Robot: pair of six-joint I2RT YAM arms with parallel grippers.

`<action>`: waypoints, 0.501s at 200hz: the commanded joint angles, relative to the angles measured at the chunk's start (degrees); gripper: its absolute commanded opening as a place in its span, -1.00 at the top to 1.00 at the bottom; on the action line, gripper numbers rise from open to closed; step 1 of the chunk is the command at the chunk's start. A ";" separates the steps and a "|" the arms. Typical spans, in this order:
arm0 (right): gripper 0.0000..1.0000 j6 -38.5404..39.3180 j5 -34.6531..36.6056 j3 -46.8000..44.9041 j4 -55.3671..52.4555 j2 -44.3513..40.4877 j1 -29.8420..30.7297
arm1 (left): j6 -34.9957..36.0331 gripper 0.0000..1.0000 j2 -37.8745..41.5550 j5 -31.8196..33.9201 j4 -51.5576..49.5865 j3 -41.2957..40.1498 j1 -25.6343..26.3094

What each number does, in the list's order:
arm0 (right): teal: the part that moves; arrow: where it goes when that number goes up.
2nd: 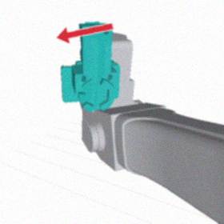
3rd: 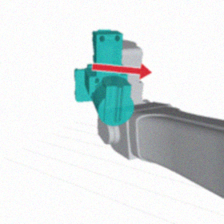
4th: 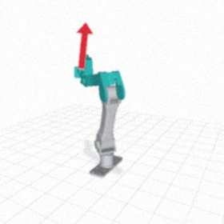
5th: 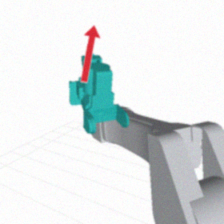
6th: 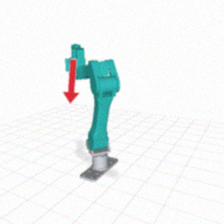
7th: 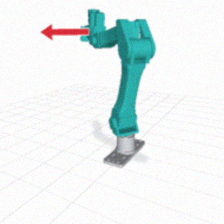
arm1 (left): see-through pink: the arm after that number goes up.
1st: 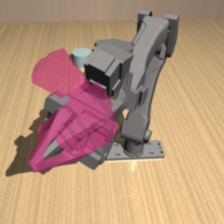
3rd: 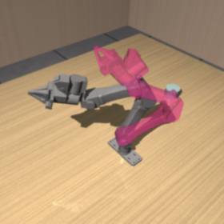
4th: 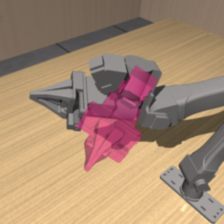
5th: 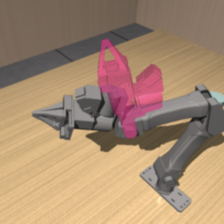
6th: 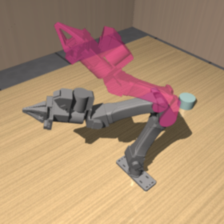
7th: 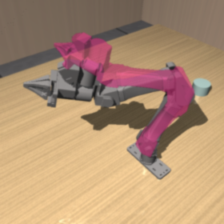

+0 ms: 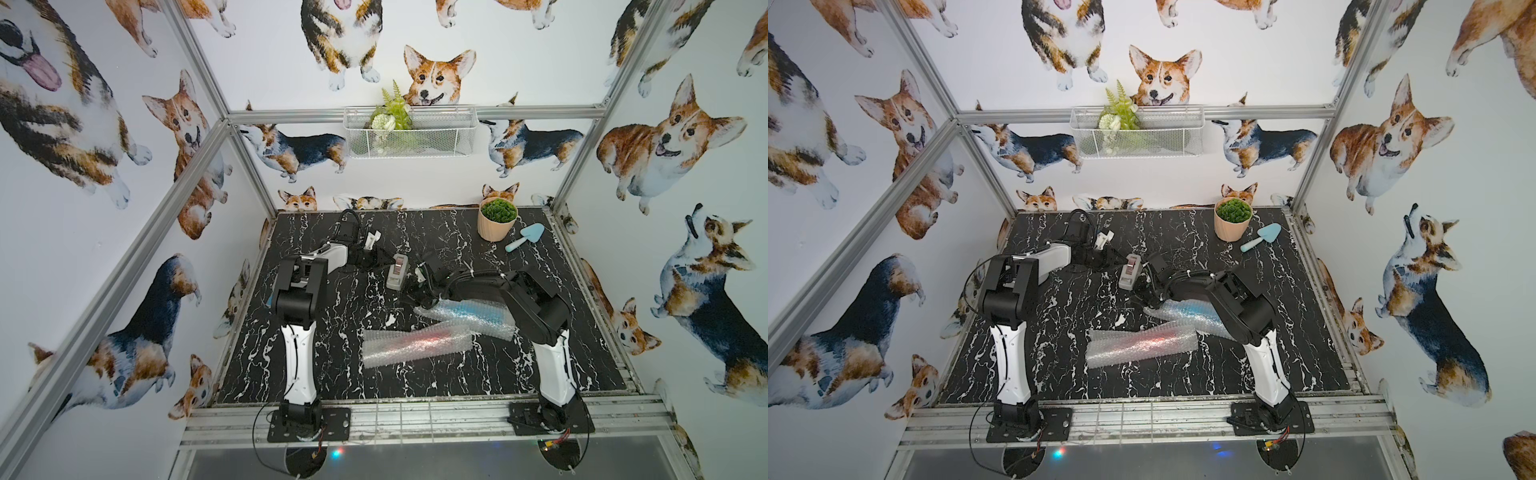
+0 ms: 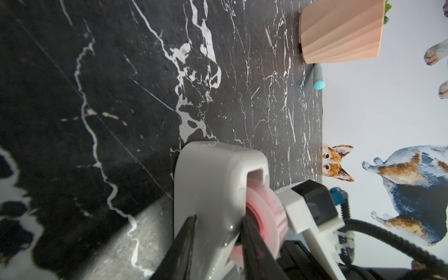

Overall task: Wrap wine bottles in bubble wrap
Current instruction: Tear off the tape using the Tape Cutter.

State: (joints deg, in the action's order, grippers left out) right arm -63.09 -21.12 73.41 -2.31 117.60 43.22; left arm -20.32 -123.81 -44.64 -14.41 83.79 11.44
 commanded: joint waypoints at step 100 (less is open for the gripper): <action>1.00 48.24 -0.20 -1.80 -13.89 -27.30 -5.00 | 15.65 -0.13 14.09 10.37 -20.78 12.25 -0.10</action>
State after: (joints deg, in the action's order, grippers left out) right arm -31.90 -20.03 72.79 -11.29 95.11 38.96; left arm -13.04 -114.41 -35.94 -28.53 94.21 11.49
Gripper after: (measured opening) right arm 0.049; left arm 0.549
